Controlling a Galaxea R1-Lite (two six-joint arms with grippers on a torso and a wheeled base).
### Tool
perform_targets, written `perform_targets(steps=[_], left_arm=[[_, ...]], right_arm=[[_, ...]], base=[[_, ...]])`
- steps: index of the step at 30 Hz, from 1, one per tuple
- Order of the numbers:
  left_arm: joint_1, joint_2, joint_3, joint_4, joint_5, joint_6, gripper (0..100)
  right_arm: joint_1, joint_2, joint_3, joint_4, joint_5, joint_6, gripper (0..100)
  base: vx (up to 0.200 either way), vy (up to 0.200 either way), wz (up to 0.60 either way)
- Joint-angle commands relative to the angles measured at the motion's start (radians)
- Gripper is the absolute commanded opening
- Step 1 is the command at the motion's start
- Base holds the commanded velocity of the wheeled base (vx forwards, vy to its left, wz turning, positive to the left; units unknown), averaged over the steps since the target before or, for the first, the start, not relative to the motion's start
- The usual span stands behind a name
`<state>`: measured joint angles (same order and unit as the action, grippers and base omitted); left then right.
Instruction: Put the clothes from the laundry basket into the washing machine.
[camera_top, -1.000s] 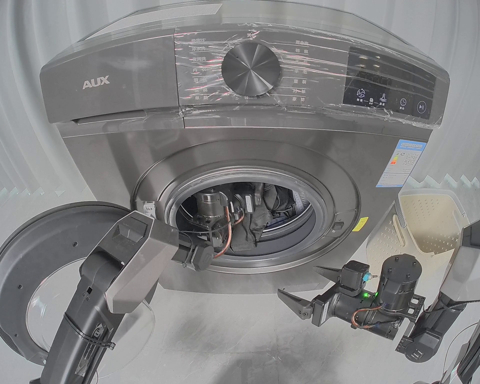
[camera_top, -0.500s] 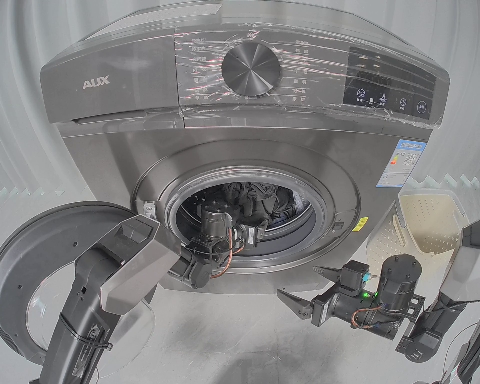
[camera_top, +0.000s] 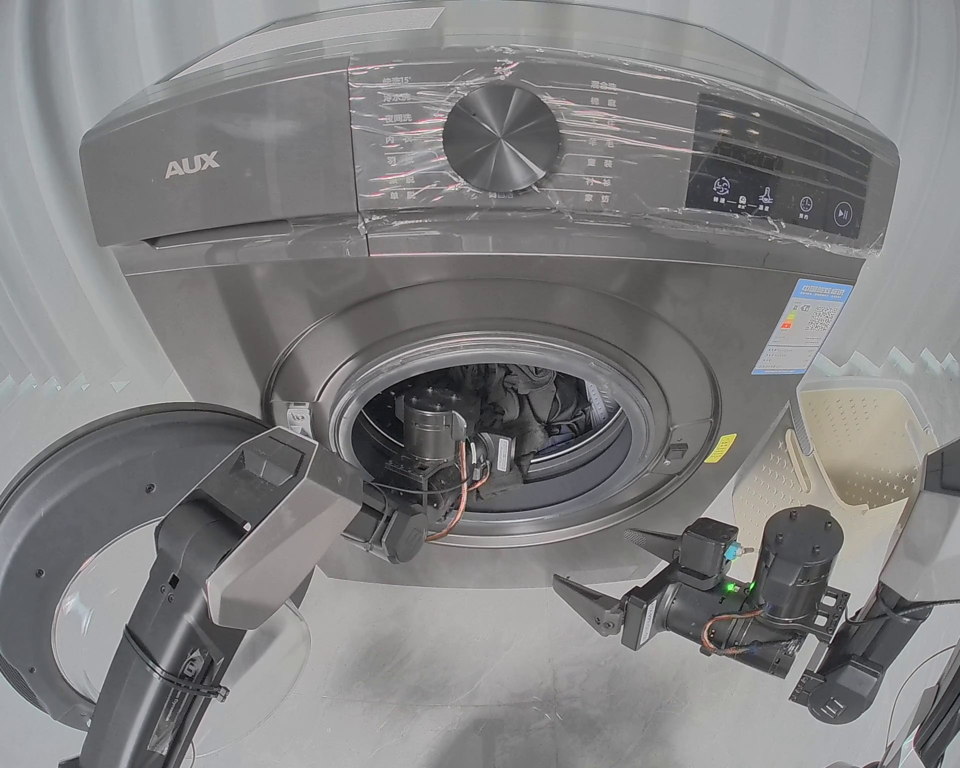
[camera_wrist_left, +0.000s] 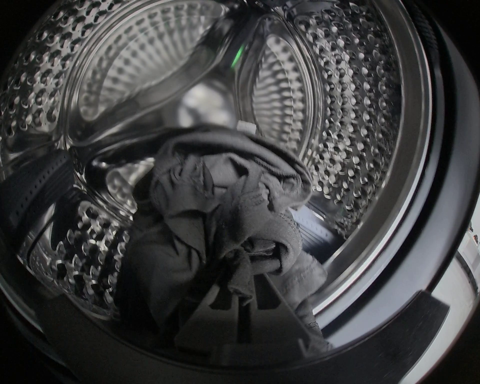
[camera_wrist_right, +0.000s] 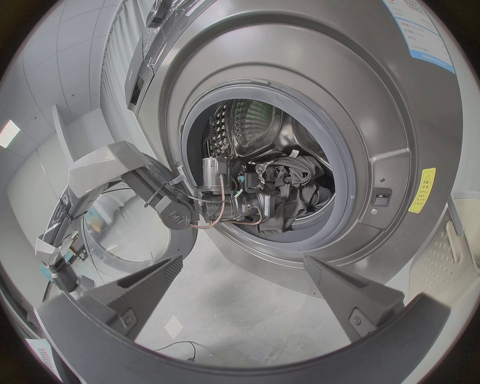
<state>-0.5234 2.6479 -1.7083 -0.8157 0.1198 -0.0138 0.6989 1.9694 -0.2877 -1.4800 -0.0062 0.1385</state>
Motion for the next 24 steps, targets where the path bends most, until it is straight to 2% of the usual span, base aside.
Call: perform_targets(steps=[1, 6, 18, 19, 24], left_arm=[[0.003, 0.004, -0.085, 0.003, 0.017, -0.006, 0], [0.011, 0.076, -0.292, -0.002, 0.055, -0.015, 0], [0.06, 0.087, -0.292, -0.042, 0.069, -0.017, 0], [0.062, 0.086, -0.292, -0.04, 0.069, -0.017, 100], [0.056, 0.086, -0.292, -0.036, 0.07, -0.021, 100]], right_arm=[[0.001, 0.0, -0.005, 0.0, 0.0, 0.001, 100], [0.001, 0.0, -0.005, 0.0, 0.0, 0.001, 100], [0.001, 0.0, -0.01, 0.0, -0.001, 0.003, 100], [0.001, 0.0, -0.01, 0.0, 0.0, 0.003, 100], [0.001, 0.0, -0.01, 0.0, -0.001, 0.003, 100]], base=[[0.0, 0.0, 0.0], [0.0, 0.0, 0.0], [0.0, 0.0, 0.0], [0.0, 0.0, 0.0], [0.0, 0.0, 0.0]])
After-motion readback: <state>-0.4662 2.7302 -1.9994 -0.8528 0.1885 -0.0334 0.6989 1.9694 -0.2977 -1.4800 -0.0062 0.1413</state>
